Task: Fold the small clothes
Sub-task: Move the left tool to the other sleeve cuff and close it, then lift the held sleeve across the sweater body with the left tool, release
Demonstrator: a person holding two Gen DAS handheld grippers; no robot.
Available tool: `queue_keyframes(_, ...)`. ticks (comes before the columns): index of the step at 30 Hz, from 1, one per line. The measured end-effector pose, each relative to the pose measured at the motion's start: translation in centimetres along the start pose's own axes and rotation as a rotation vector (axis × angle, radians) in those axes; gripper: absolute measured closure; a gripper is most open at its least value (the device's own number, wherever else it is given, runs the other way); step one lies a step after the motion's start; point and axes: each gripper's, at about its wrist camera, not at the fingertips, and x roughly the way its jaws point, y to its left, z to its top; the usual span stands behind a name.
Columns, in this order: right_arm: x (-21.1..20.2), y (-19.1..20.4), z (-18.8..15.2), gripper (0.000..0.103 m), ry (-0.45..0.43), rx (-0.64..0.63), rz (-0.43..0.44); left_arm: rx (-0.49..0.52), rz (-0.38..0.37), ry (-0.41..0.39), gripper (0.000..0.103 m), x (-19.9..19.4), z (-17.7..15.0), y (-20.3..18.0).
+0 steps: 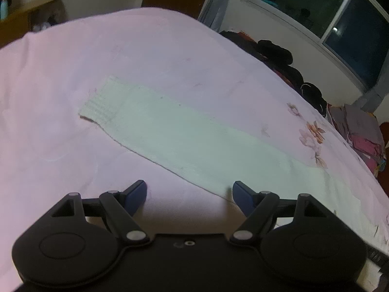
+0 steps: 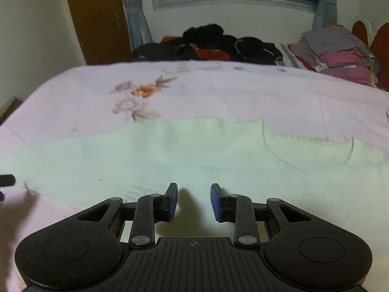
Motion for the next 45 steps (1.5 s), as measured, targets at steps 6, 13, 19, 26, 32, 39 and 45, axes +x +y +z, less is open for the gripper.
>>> queue_keyframes(6,0.1,0.6,-0.4,0.05,-0.031,-0.015,-0.033,-0.04,-0.038,-0.02,0.023,1.0,0.9,1.2)
queue_keyframes(13,0.7,0.5,-0.9,0.05,-0.019,-0.018,-0.061,-0.166,-0.086,-0.084,0.053,2.0,2.0,3.1)
queue_keyframes(19,0.7,0.7,-1.5,0.05,-0.029,-0.024,-0.079,-0.271,-0.079,-0.104,0.096,3.0,2.9,5.0)
queue_keyframes(26,0.4,0.5,-1.6,0.05,-0.022,-0.02,-0.071,-0.134,-0.109,-0.214,0.1,-0.1,3.1,1.4)
queue_keyframes(32,-2.4,-2.3,-0.9,0.05,-0.077,0.104,-0.028,0.099,-0.262,-0.252,0.1,-4.2,2.8,-7.4)
queue_keyframes(39,-7.2,-8.3,-2.3,0.05,-0.114,0.196,-0.06,0.343,-0.486,-0.161,0.1,-4.9,-3.0,-21.3)
queue_keyframes(45,-11.6,-15.1,-4.6,0.05,-0.135,0.28,-0.141,0.512,-0.559,-0.053,0.1,-2.4,-10.3,-30.7)
